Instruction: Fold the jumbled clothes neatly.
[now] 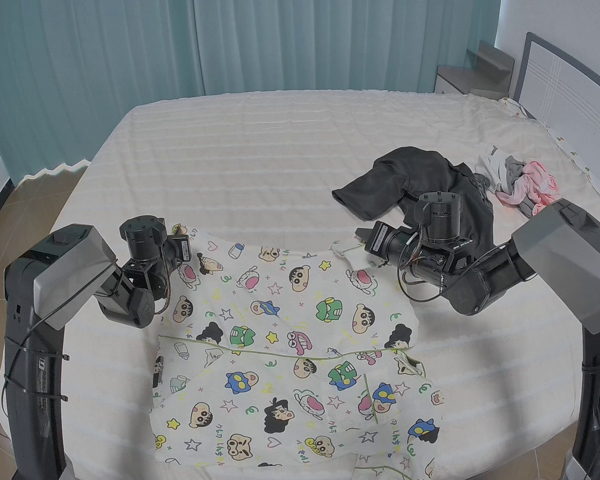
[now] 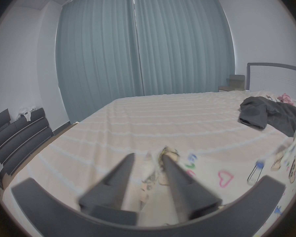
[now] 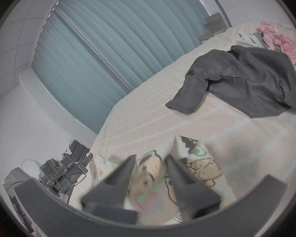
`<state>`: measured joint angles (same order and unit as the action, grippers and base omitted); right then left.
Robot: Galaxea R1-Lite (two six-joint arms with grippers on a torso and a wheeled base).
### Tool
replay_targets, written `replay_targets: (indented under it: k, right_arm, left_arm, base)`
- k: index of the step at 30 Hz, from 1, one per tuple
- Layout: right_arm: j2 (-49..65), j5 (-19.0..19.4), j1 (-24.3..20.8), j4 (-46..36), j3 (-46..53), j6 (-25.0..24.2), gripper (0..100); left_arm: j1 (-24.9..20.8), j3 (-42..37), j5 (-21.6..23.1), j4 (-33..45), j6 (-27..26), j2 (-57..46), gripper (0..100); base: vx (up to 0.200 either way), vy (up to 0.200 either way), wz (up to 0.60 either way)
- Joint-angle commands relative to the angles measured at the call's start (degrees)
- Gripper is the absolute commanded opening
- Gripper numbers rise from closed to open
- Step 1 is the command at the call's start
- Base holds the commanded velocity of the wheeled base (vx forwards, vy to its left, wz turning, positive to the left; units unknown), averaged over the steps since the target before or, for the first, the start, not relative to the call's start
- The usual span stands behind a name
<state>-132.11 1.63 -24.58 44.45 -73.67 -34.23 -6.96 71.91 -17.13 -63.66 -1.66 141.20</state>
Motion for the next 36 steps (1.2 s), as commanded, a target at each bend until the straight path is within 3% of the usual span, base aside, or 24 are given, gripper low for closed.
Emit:
replay_targets:
  k: [1,9,13,17,21,24,25,26,27,29,32,36]
  right_arm:
    - [-4.5,-1.2,1.1,0.1,-3.4,0.0,100]
    - [-0.6,-3.4,6.5,-2.0,-1.6,0.1,100]
    - [7.6,-3.2,8.8,-0.9,10.2,-1.9,100]
    - [17.1,-1.8,10.4,1.5,21.5,-7.1,100]
    - [23.3,0.4,11.6,3.0,31.7,-8.2,100]
    - [25.0,5.6,11.7,4.3,42.6,-8.1,100]
    - [24.9,5.7,11.7,4.4,42.8,-8.0,100]
    - [23.7,7.9,11.7,5.0,46.0,-7.9,100]
    - [23.7,7.9,11.7,5.0,46.0,-7.9,100]
    - [20.0,10.6,11.7,5.7,48.5,-8.4,100]
    - [16.4,13.8,11.4,6.3,49.8,-7.8,100]
    - [13.1,15.0,11.0,7.5,49.9,-7.4,100]
  left_arm:
    - [1.3,6.2,-0.2,-0.1,-1.0,6.2,100]
    - [4.1,5.2,-1.5,-0.5,-0.4,3.2,100]
    - [5.2,-7.8,0.7,0.5,4.4,-9.4,100]
    - [5.0,-21.6,8.1,2.8,8.3,-20.9,100]
    - [3.7,-32.2,13.7,6.0,13.6,-30.5,100]
    - [0.2,-43.1,16.3,9.0,23.8,-39.5,100]
    - [-0.1,-43.5,16.4,9.0,24.2,-39.9,100]
    - [-1.9,-48.7,17.1,9.0,29.1,-43.5,100]
    - [-1.9,-48.7,17.1,9.0,29.1,-43.5,100]
    - [-4.0,-57.1,20.5,9.0,37.1,-50.1,100]
    - [-4.2,-60.8,23.5,9.0,41.9,-53.4,100]
    - [-4.2,-63.7,25.1,8.9,46.2,-56.2,100]
  base:
    - [0.000,0.000,0.00]
    - [0.000,0.000,0.00]
    - [0.000,0.000,0.00]
    - [0.000,0.000,0.00]
    - [0.000,0.000,0.00]
    - [0.000,0.000,0.00]
    - [0.000,0.000,0.00]
    - [0.000,0.000,0.00]
    - [0.000,0.000,0.00]
    - [0.000,0.000,0.00]
    - [0.000,0.000,0.00]
    - [0.000,0.000,0.00]
